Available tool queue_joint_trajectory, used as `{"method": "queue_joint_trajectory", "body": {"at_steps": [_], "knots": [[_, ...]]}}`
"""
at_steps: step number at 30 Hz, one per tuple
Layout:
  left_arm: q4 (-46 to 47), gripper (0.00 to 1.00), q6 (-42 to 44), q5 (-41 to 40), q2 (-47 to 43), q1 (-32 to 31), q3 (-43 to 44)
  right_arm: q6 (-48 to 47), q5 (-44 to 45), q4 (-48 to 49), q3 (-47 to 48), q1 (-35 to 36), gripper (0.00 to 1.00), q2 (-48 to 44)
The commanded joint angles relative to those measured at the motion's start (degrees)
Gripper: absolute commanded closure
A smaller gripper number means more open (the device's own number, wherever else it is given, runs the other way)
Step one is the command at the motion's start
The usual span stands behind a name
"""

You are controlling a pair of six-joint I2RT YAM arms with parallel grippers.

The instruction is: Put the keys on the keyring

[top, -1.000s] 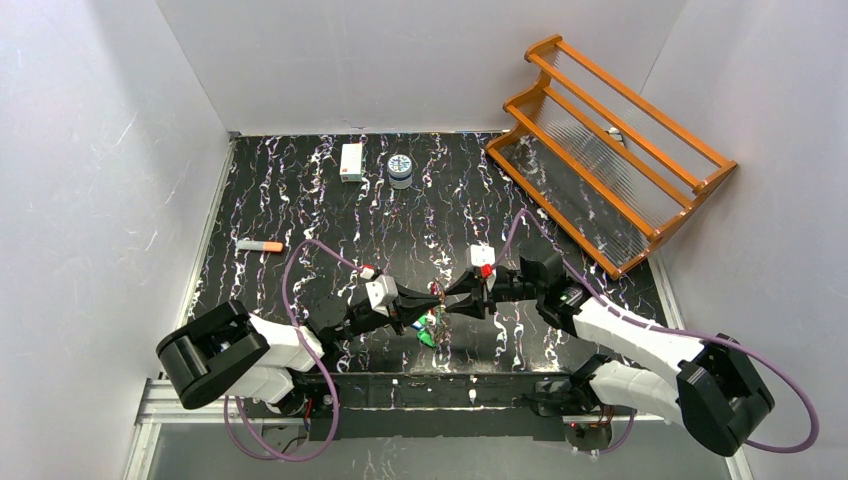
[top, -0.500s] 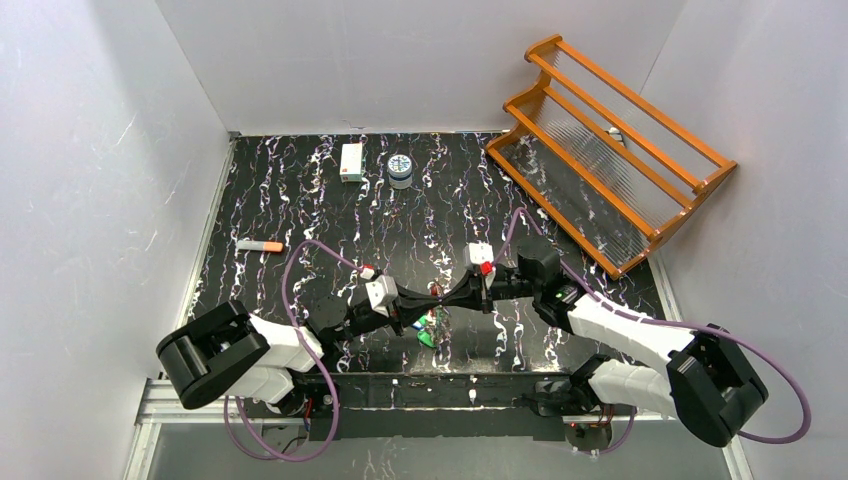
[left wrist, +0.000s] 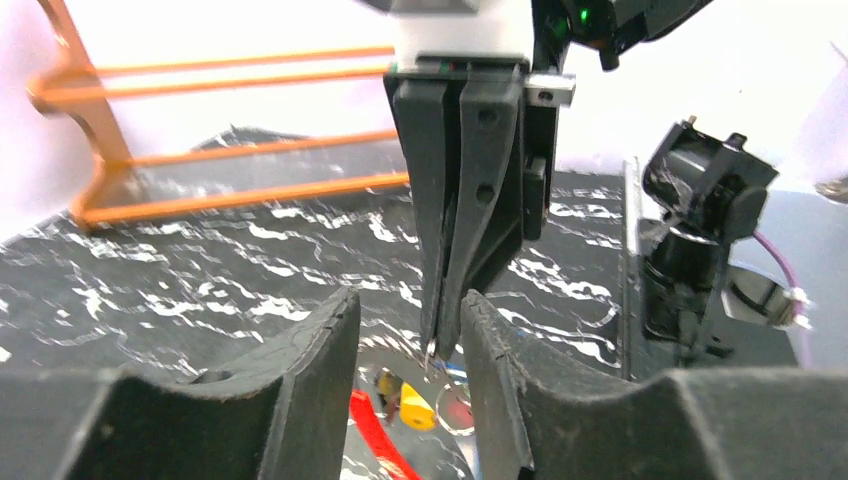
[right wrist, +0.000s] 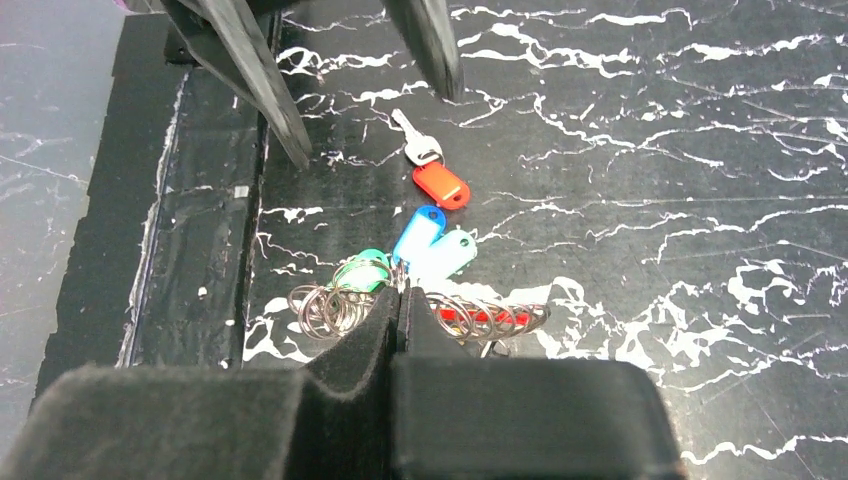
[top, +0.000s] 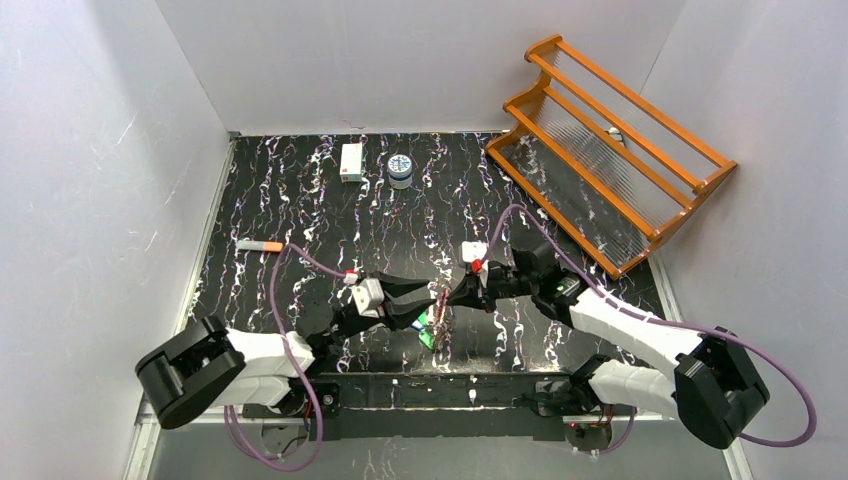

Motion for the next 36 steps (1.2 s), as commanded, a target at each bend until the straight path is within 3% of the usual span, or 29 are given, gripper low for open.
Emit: {"method": "queue_joint_trajectory", "body": {"at_steps": [1,8,13,20,24,36], "knots": [[-4.0,0.58,7.1,-3.1,-5.6,-0.1,0.3,-2.8,2.8,-9.2,5.9,-0.1,0.99,1.3],[-24.1,0.55,15.1,-2.2,-13.4,0.0,3.3,-5.6,7.3,-22.4,11.6,0.5,0.99,4.6],[-34.4,0.55,18.2,1.0,-14.2,0.0,5.9,-7.2,13.2,-28.2,14.2,1.3,0.99,6.1],[-35.0,0.55,17.2,8.6,-7.0,-0.1,9.5,-8.9,14.6,-30.8,15.9,3.7,0.99,8.0],[-34.6,0.61,16.6,12.6,-1.9,-0.1,12.1,-8.9,12.9,-29.7,15.9,4.4,0.99,8.0],[-30.4,0.72,15.4,14.5,4.9,-0.5,13.2,-6.5,8.5,-25.1,15.0,4.6,0.99,6.1]]}}
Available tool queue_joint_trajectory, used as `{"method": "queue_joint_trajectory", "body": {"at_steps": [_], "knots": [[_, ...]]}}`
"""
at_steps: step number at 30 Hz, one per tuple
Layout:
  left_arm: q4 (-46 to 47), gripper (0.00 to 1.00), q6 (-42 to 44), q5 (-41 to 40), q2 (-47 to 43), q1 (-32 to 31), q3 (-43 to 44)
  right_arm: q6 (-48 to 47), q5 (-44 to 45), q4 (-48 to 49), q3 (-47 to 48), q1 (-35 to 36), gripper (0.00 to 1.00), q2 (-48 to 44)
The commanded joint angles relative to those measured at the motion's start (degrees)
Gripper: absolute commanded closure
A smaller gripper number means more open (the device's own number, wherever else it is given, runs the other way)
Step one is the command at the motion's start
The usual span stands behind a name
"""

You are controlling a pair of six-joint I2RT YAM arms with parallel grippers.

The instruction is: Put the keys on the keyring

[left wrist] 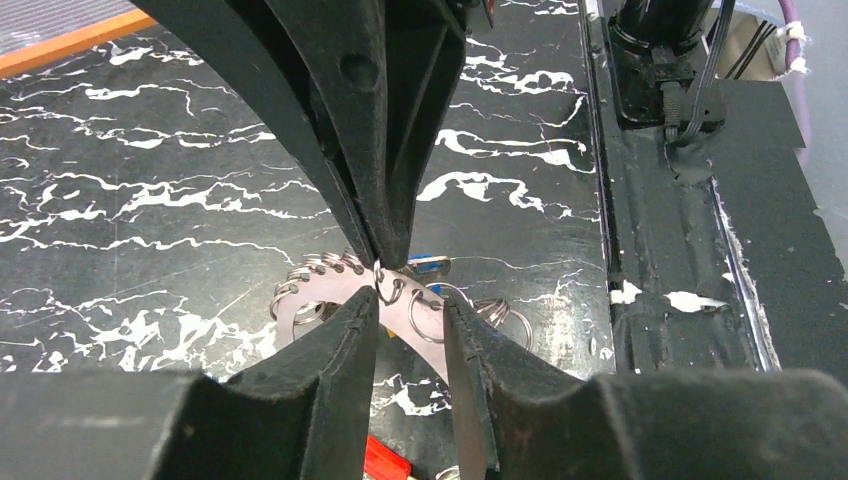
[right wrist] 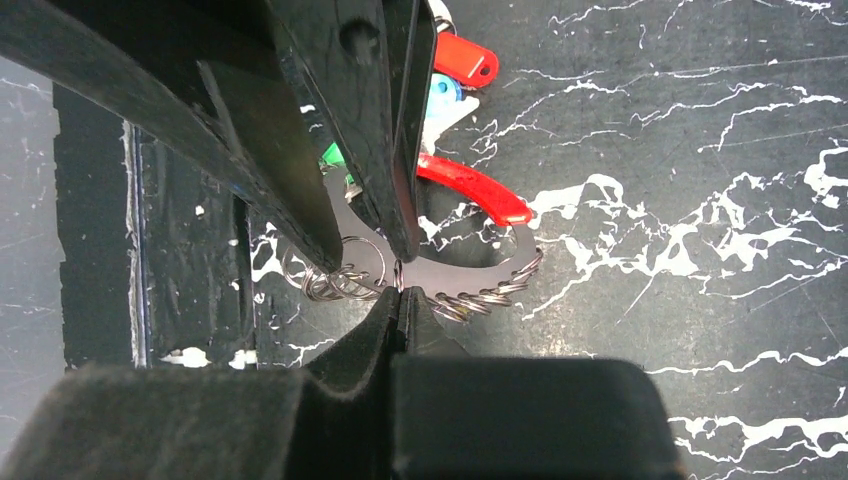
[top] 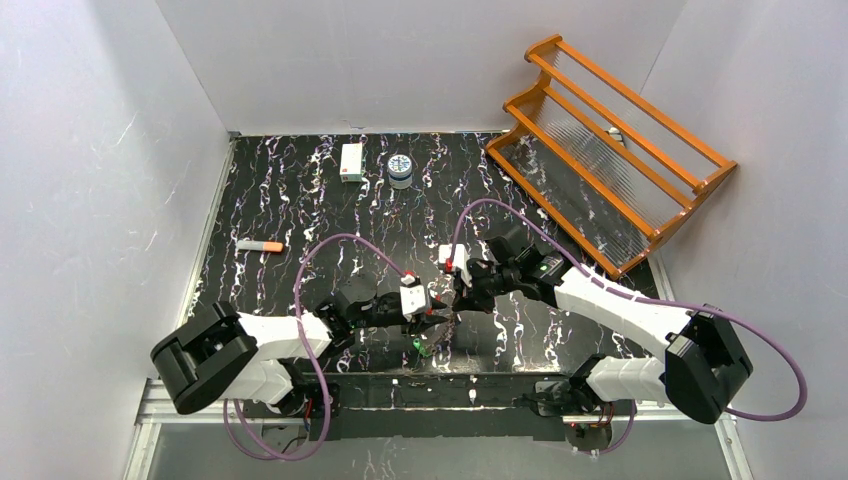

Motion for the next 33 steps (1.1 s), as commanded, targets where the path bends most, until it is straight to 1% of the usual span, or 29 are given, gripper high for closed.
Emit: {"method": "queue_joint_trajectory", "body": {"at_steps": [1,10,14,18,26,27,30,31,33], "knots": [[2.9,0.72,-0.5,1.3,1.5,-0.4,1.8,1.0,-3.3,3.0,1.4,0.4,0.99,-1.6],[3.9,0.79,-1.7,-2.0,3.1,-0.6,3.0,1.1,-3.6,2.9,1.5,0.6,0.99,-1.5],[3.9,0.86,-1.6,-2.7,3.6,-0.6,3.1,1.1,-3.7,2.9,1.5,0.6,0.99,-1.8],[3.9,1.00,-0.9,-1.8,4.2,-0.6,3.0,1.0,-3.4,3.0,1.4,0.6,0.99,-2.0],[3.8,1.00,0.0,-3.2,3.9,-0.7,2.8,1.5,-2.8,3.7,1.5,0.7,0.99,-2.5],[3.8,1.00,-0.1,-3.5,3.8,-0.6,2.7,1.7,-2.5,4.0,1.5,0.7,0.94,-2.7],[3.8,1.00,-1.0,-4.7,3.0,-0.6,2.4,3.1,-2.6,6.2,0.6,0.7,0.64,-4.1],[3.8,1.00,-1.4,-5.4,2.6,-0.7,2.3,3.5,-2.7,7.0,0.2,0.6,0.56,-4.9],[3.9,1.00,-2.2,-7.1,1.6,-0.6,1.7,5.4,-2.5,10.1,-1.5,0.6,0.44,-6.8]]}}
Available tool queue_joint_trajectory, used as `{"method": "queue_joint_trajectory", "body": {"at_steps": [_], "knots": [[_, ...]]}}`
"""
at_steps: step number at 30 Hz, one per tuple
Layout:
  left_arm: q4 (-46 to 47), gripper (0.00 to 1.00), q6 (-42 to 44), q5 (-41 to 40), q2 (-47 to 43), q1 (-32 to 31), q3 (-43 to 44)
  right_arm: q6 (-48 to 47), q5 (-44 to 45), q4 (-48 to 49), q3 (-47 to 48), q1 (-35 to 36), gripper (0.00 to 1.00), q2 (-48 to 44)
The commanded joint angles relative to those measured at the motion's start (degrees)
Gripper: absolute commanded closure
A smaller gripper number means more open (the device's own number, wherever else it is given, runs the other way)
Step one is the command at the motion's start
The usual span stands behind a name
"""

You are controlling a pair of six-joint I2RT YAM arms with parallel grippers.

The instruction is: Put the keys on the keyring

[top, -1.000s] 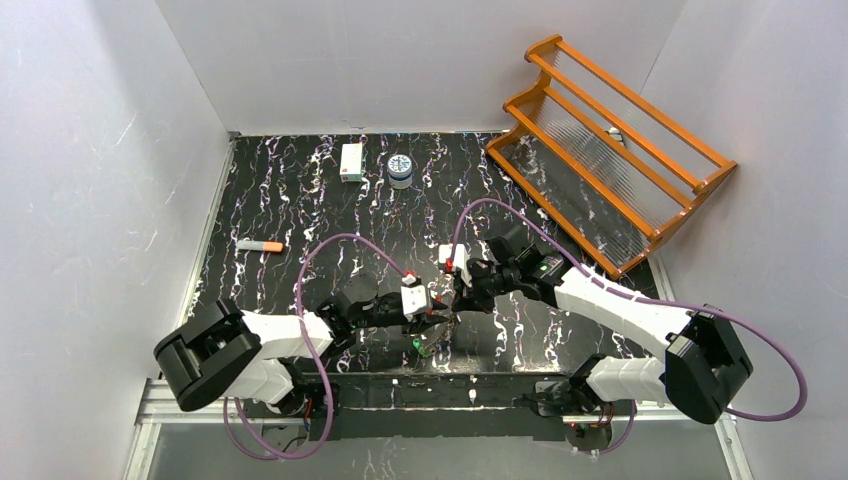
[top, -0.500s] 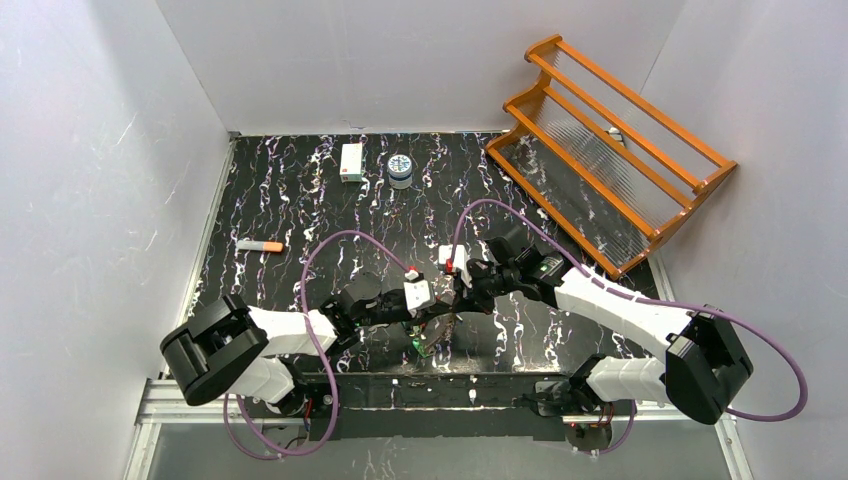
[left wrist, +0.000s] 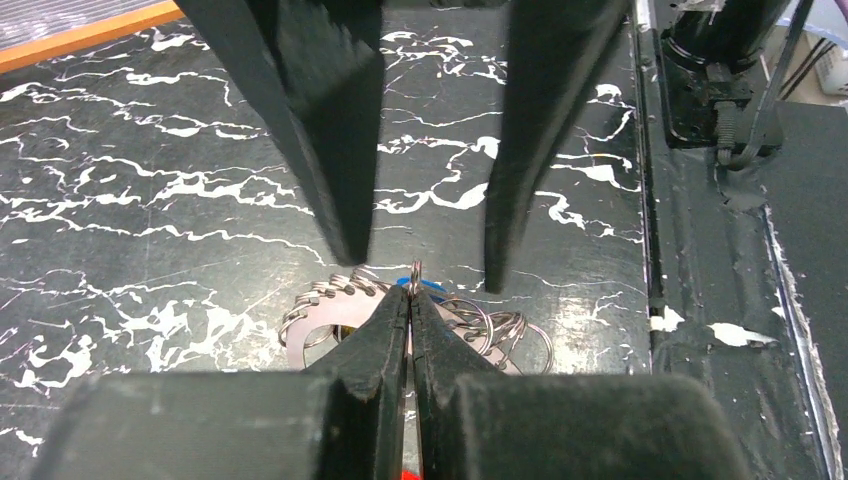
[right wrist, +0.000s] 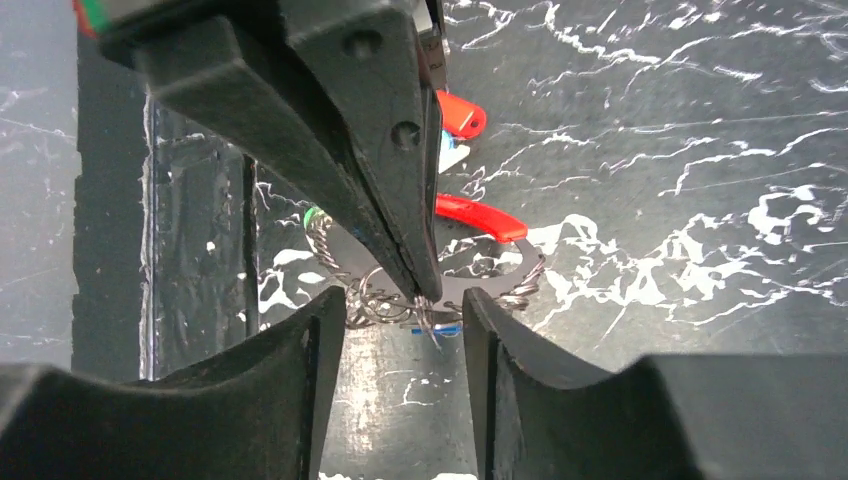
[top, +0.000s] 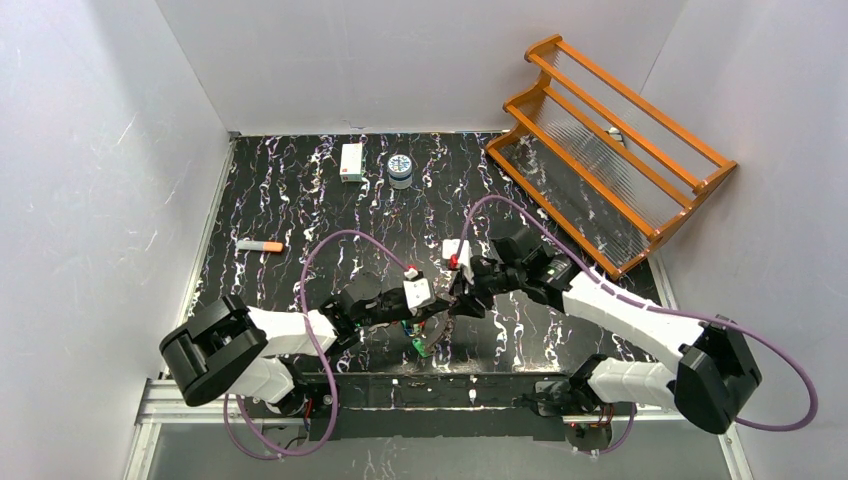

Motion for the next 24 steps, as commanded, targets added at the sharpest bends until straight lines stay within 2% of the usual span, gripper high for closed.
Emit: {"method": "queue_joint_trajectory", "body": {"at_steps": [1,6,12,16,18,24], "knots": [[1.3,1.00,-1.4,-4.0,-3.0,-0.3,-0.2,4.3,-1.2,9.5,-2.4,0.1,0.41,-5.5],[6.2,1.00,-4.4,-8.7,-6.1,-0.2,-3.6,9.2,-3.4,17.9,-7.5,-1.8,0.29,-10.4],[25.5,1.00,-10.6,-11.4,-4.6,-0.2,-9.9,11.6,-7.2,22.2,-10.2,-4.2,0.28,-12.1],[33.7,1.00,-13.8,-11.0,-1.6,-0.2,-11.8,13.3,-11.6,27.1,-13.4,-6.7,0.32,-14.0],[37.1,1.00,-14.5,-10.2,-0.6,-0.3,-12.2,14.0,-14.5,29.7,-14.8,-8.3,0.37,-14.7],[39.7,1.00,-14.8,-6.9,0.1,-0.2,-12.3,13.9,-19.8,35.5,-17.0,-9.5,0.47,-15.5]]}}
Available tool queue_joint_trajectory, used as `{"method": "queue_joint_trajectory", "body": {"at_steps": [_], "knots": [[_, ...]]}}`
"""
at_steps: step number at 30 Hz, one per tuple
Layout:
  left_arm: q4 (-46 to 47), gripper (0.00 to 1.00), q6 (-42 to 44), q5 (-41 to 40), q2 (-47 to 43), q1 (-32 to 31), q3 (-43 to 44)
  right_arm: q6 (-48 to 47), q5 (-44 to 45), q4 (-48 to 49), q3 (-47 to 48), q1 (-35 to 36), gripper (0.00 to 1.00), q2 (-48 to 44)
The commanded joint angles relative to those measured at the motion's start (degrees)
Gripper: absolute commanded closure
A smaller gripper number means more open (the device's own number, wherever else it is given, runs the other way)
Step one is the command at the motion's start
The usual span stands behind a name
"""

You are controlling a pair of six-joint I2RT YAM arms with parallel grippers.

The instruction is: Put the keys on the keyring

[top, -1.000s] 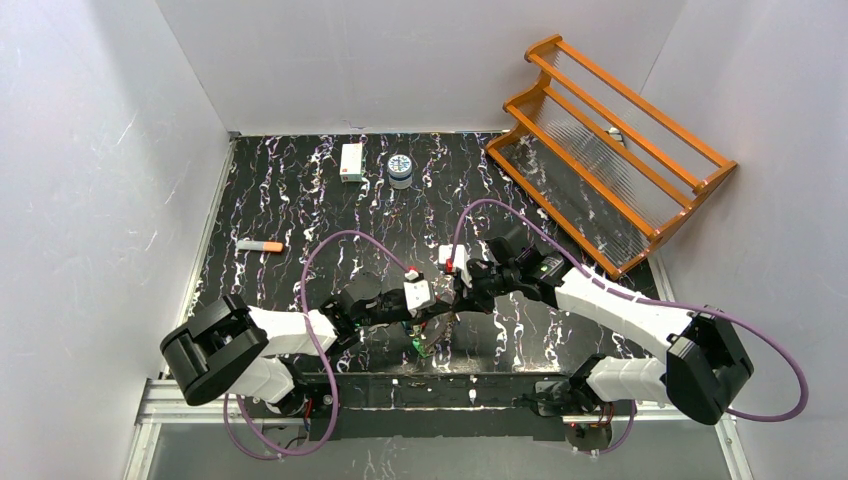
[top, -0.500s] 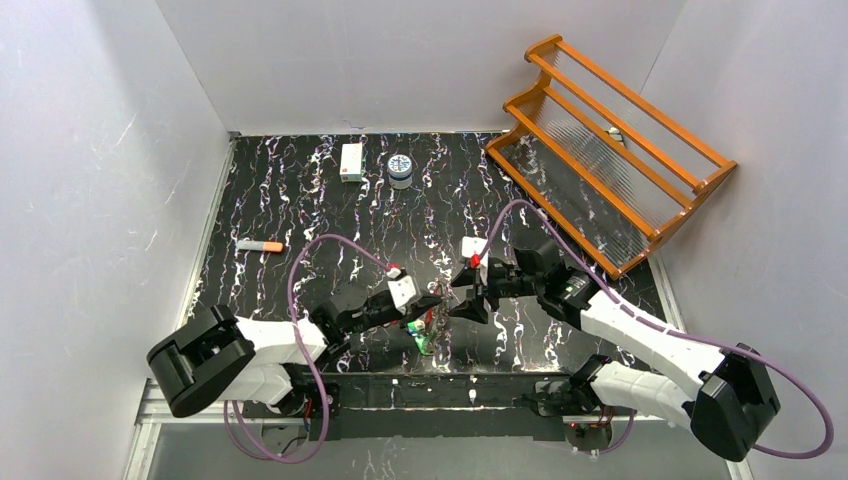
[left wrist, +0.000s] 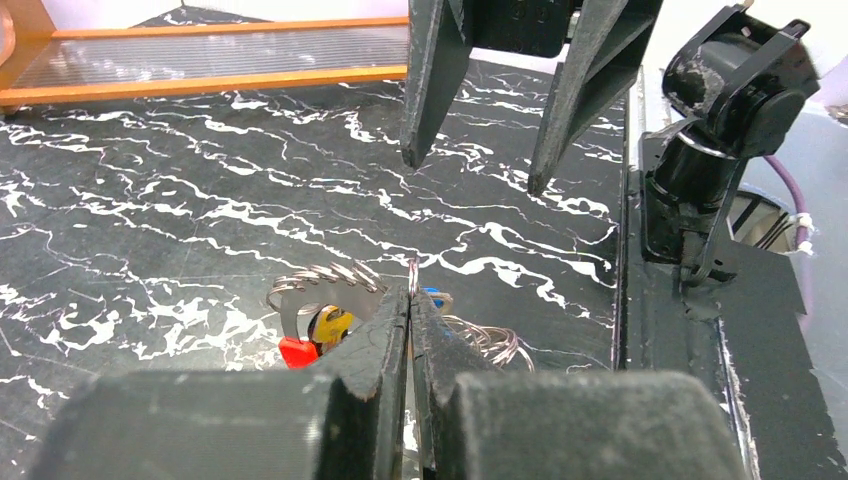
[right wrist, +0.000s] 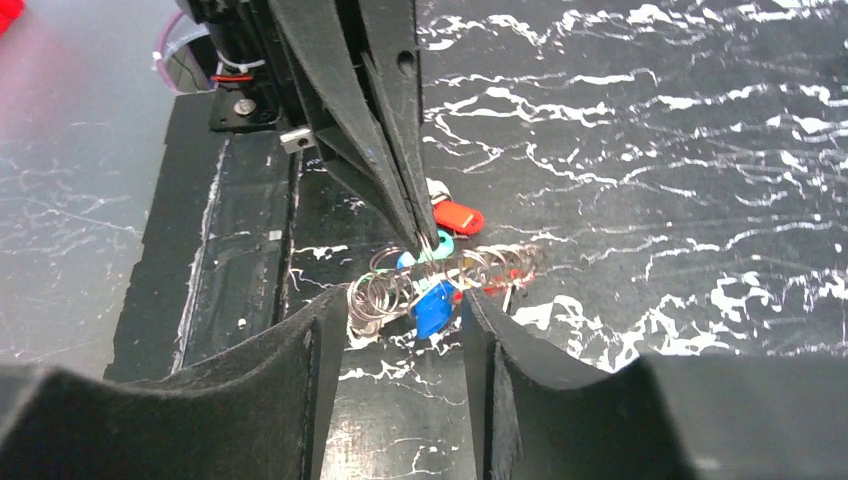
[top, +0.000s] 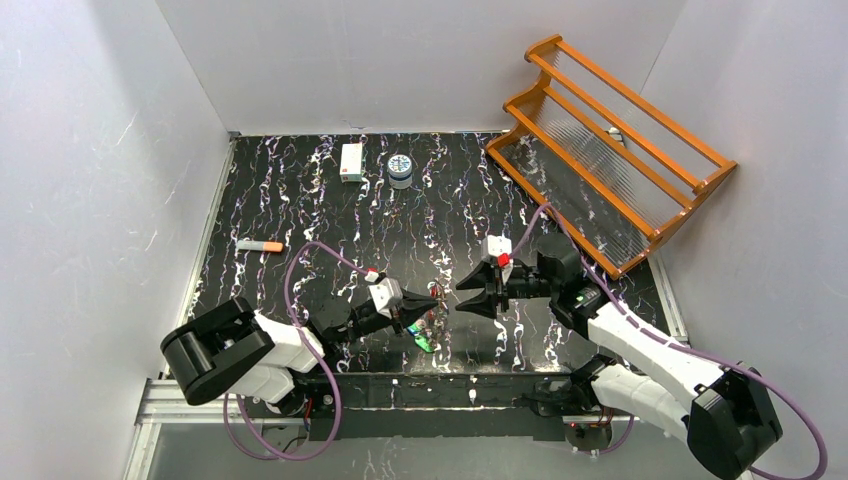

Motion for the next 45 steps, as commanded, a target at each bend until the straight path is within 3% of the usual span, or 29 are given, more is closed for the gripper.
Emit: {"method": "queue_joint_trajectory", "body": {"at_steps": [1,6,15,31,39,41,43,45], "knots": [[11.9,1.00,-1.0,2.5,-0.1,-0.2,0.0,0.7,-6.7,9.0,-1.0,-0.4,0.49,-0.8],[12.0,1.00,-1.3,3.3,0.0,-0.2,0.3,0.4,-9.0,10.1,0.2,-0.3,0.58,3.0],[12.0,1.00,-1.5,3.6,0.1,-0.2,0.4,1.1,-10.7,12.1,1.9,-0.4,0.59,10.0],[12.0,1.00,-1.3,4.0,0.5,-0.2,0.8,5.5,-12.7,17.9,2.0,-0.3,0.65,14.5],[12.0,1.00,-1.3,3.9,-0.3,-0.2,0.7,5.5,-13.7,17.6,2.8,-0.1,0.79,16.7],[12.0,1.00,-1.3,4.0,-0.2,-0.2,0.8,4.9,-13.6,16.9,3.1,-0.1,0.85,16.9],[11.8,1.00,-1.1,4.1,-0.2,-0.2,0.8,3.6,-13.5,14.9,3.9,0.0,0.98,17.0],[11.1,1.00,-0.9,4.3,-0.4,-0.2,0.9,1.8,-12.9,11.1,4.8,0.1,0.99,17.0]]}}
